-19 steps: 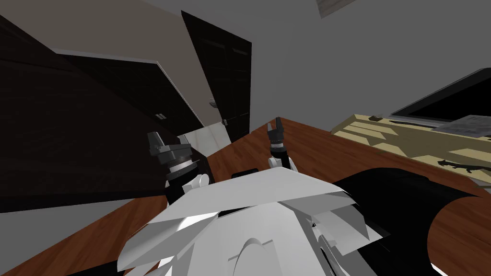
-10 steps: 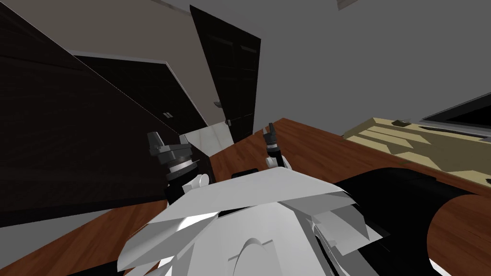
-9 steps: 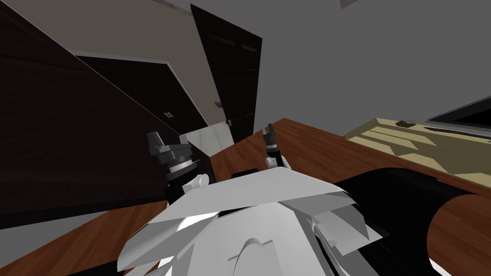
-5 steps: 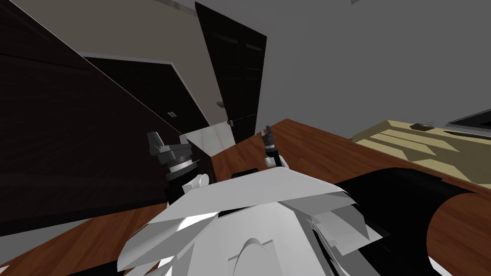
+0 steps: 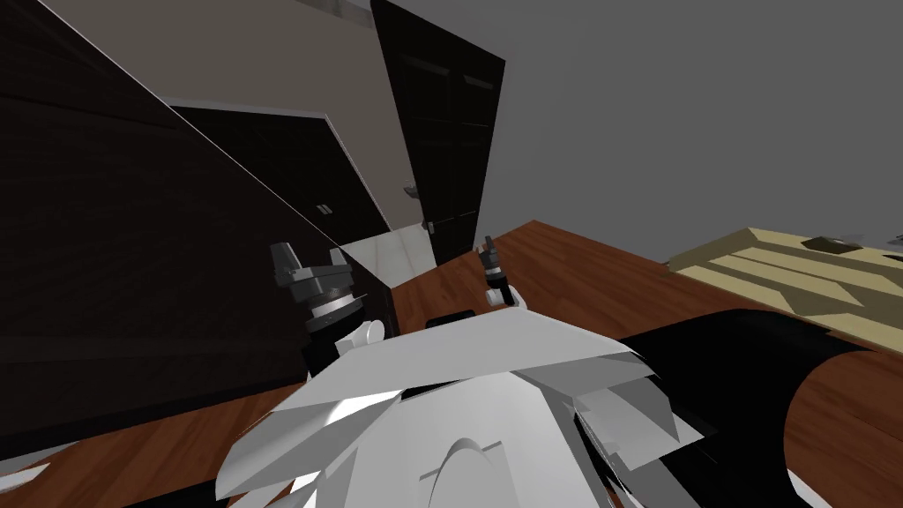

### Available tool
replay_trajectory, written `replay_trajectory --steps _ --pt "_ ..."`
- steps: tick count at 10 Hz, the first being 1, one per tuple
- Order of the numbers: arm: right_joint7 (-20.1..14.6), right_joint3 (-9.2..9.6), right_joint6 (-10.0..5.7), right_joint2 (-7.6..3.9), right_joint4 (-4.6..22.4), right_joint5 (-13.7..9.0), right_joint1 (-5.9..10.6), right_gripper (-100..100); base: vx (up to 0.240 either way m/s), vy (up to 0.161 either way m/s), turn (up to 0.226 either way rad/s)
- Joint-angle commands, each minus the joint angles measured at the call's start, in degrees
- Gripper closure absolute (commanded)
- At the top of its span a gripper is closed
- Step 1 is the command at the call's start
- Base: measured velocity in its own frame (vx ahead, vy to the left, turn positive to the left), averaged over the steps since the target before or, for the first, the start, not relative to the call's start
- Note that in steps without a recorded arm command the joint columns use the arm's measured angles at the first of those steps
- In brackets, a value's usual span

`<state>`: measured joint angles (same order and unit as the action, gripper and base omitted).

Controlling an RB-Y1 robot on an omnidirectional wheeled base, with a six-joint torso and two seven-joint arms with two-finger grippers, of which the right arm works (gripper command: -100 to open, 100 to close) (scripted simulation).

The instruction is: Pull the door open

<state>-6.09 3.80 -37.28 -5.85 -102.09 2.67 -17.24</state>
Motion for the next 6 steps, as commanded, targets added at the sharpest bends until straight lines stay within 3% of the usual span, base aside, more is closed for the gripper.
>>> replay_trajectory --steps 1,6 --pt "-0.35 0.01 -0.73 -0.51 2.60 -0.38 0.81 -100 0.106 0.020 0.092" --pt "-1.11 -0.07 -2.80 -1.64 10.47 -1.36 3.80 -100 0.083 0.025 0.071"
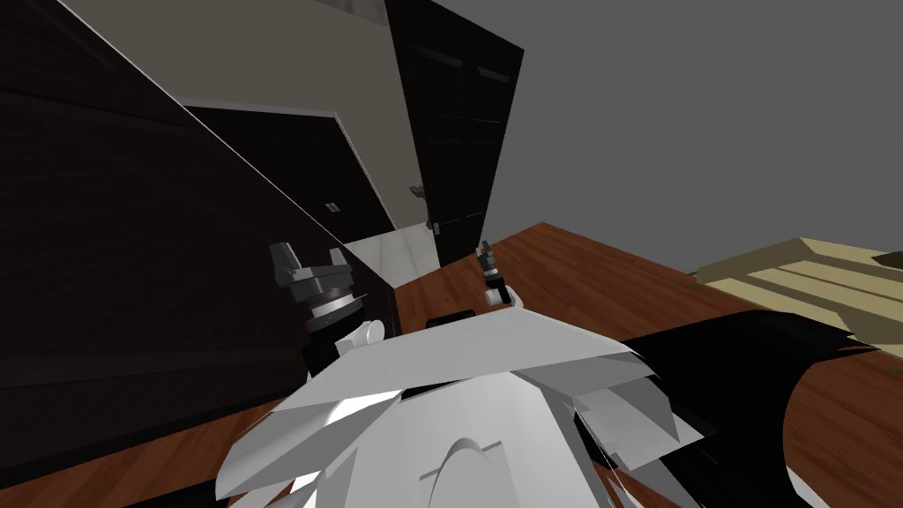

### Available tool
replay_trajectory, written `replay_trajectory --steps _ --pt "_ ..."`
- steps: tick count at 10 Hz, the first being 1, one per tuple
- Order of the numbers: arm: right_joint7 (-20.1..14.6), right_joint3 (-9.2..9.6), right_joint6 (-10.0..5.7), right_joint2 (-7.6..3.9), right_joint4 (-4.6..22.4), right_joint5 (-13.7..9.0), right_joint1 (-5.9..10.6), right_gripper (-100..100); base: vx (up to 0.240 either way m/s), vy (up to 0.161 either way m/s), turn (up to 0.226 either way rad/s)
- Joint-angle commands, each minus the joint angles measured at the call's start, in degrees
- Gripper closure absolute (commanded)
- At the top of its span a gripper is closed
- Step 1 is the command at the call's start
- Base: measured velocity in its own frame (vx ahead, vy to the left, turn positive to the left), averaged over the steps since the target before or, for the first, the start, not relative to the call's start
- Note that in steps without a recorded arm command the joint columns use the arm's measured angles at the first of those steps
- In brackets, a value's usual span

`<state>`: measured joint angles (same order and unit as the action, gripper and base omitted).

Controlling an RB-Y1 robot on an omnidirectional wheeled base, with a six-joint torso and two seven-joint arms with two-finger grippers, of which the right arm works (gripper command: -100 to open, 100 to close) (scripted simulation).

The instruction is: Pull the door open

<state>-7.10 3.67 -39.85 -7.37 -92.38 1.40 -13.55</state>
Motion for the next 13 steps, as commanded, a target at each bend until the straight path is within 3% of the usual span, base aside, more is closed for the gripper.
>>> replay_trajectory --steps 1,7,9,10,13 --pt "-0.29 0.04 -0.77 -0.41 2.81 -0.35 0.89 -100 0.083 0.032 0.094" --pt "-1.50 -0.08 -4.10 -2.14 14.73 -1.91 5.70 -100 0.111 0.028 0.097" --pt "-1.70 -0.10 -4.67 -2.42 17.61 -2.18 6.52 -100 0.061 0.016 0.047" --pt "-1.70 -0.10 -4.67 -2.42 17.61 -2.18 6.52 -100 0.038 0.011 0.030" --pt "-2.32 -0.17 -6.36 -3.29 23.50 -2.98 8.97 -100 0.087 0.011 0.091"
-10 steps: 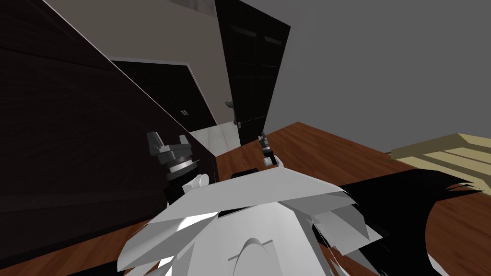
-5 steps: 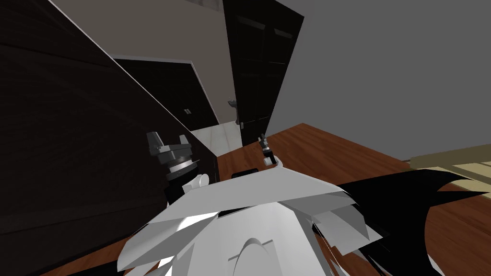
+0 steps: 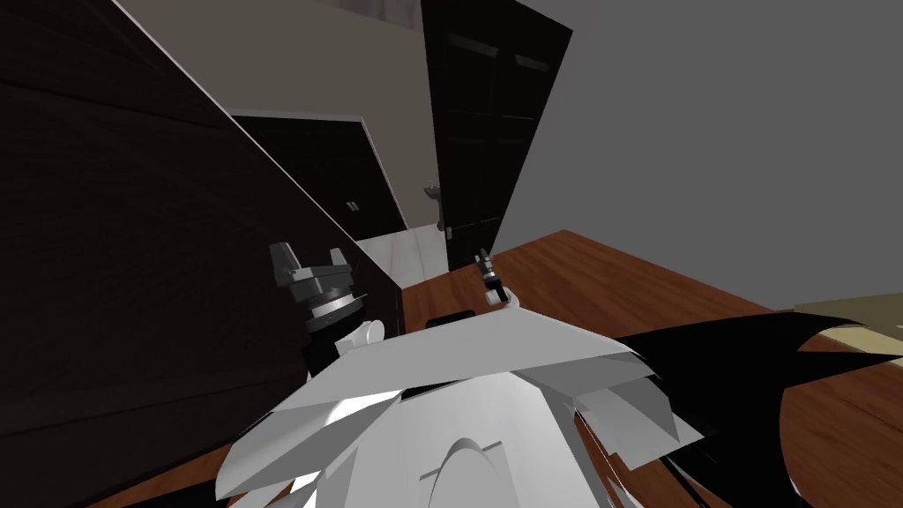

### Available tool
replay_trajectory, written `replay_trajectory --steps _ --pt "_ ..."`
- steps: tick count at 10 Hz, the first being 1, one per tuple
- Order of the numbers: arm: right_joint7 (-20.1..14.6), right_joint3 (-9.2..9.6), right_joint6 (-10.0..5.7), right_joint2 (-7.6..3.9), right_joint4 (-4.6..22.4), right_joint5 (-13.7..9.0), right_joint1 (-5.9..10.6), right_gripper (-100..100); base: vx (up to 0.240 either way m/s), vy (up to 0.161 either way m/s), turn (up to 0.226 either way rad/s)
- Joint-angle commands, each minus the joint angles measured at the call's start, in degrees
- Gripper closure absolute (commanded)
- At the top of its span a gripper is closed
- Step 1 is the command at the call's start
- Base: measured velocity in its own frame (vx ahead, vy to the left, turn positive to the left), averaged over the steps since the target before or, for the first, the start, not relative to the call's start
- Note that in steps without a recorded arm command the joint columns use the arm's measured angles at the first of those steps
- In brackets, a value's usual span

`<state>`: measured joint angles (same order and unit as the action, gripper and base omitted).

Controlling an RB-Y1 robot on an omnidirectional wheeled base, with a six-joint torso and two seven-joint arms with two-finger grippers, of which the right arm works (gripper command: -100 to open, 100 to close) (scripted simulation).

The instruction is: Pull the door open

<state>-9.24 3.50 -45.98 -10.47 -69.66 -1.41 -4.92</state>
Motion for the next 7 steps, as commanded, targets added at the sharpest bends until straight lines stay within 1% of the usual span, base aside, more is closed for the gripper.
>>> replay_trajectory --steps 1,2,3,4,5,6,7 --pt "-0.39 -0.02 -0.79 -0.47 2.86 -0.43 1.16 -100 0.106 0.017 0.086" --pt "-0.59 -0.04 -1.36 -0.75 4.91 -0.70 1.98 -100 0.119 0.036 0.089" --pt "-0.59 -0.04 -1.36 -0.75 5.66 -0.70 1.98 -100 0.084 0.028 0.045" --pt "-0.80 -0.06 -1.93 -1.04 7.70 -0.97 2.80 -100 0.056 0.009 0.078" --pt "-0.80 -0.06 -1.93 -1.04 7.82 -0.97 2.80 -100 0.042 0.000 0.034" --pt "-1.01 -0.08 -2.49 -1.32 9.97 -1.23 3.62 -100 0.046 0.007 0.059" --pt "-1.01 -0.08 -2.49 -1.32 9.97 -1.23 3.62 -100 0.039 0.007 0.034"
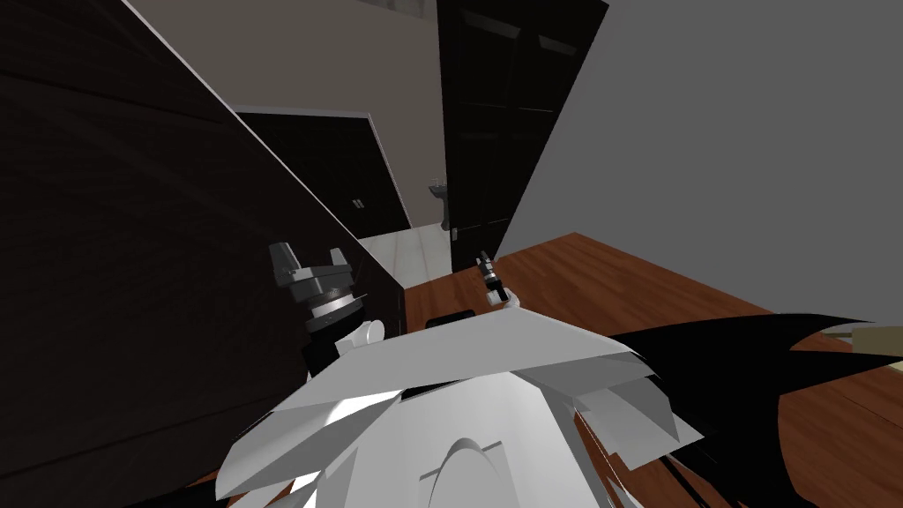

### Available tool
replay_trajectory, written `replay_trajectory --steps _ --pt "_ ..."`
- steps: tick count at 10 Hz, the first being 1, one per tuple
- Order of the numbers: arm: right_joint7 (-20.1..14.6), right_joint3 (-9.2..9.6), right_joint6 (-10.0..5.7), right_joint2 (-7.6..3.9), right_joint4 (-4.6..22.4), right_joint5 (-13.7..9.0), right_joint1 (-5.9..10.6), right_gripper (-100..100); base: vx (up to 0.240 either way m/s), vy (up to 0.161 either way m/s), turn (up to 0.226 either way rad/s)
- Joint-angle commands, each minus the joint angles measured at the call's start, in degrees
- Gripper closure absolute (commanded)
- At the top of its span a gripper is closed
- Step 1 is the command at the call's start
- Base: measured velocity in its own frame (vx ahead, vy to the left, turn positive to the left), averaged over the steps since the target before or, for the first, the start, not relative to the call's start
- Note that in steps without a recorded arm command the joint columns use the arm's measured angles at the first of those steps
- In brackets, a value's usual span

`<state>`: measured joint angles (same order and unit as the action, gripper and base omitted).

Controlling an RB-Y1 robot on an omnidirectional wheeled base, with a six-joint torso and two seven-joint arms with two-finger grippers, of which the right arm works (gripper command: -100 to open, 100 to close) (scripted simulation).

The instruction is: Pull the door open

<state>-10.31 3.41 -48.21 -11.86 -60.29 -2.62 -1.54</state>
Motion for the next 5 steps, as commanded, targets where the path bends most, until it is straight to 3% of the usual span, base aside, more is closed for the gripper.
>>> replay_trajectory --steps 1,5 --pt "-0.14 -0.01 -0.83 -0.21 2.72 -0.28 1.04 -100 0.059 0.005 0.063" --pt "-0.74 -0.08 -2.48 -1.02 8.99 -1.06 3.43 -100 0.085 0.015 0.072"
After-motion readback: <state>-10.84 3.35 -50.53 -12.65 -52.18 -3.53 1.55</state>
